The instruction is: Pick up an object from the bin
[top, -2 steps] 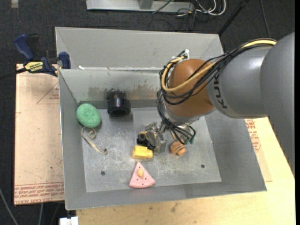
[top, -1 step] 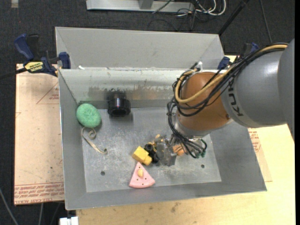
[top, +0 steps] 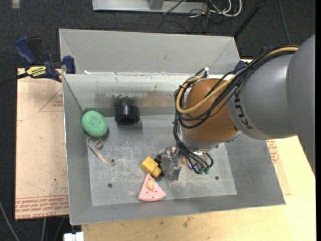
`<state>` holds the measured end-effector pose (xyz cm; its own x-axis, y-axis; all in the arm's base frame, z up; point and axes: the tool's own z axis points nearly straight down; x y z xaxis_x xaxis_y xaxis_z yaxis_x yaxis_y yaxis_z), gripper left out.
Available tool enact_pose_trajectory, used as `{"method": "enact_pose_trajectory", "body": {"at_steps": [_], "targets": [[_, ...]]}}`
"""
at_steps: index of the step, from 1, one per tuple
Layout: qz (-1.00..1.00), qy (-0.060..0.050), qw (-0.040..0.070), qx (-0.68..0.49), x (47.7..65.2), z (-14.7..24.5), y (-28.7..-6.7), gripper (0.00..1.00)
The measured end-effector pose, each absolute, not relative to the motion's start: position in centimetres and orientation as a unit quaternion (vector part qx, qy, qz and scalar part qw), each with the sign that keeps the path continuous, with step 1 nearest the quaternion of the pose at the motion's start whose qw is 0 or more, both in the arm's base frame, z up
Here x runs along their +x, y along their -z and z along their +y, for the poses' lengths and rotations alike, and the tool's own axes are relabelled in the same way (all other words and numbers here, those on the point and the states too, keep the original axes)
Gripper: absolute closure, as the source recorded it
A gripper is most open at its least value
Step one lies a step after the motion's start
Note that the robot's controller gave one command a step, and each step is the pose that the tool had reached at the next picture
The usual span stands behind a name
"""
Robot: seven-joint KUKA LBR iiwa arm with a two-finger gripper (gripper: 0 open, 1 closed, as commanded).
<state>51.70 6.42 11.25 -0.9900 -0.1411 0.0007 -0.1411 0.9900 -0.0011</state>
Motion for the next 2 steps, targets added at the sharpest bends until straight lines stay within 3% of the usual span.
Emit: {"method": "enact_pose_trajectory", "body": {"at_steps": [1, 2], "targets": [[-0.997, 0.001, 0.002, 0.079, 52.0, 8.3, -15.6, 1.0], [-0.995, 0.001, 0.0, 0.103, 53.2, 5.8, -21.8, 1.0]]}}
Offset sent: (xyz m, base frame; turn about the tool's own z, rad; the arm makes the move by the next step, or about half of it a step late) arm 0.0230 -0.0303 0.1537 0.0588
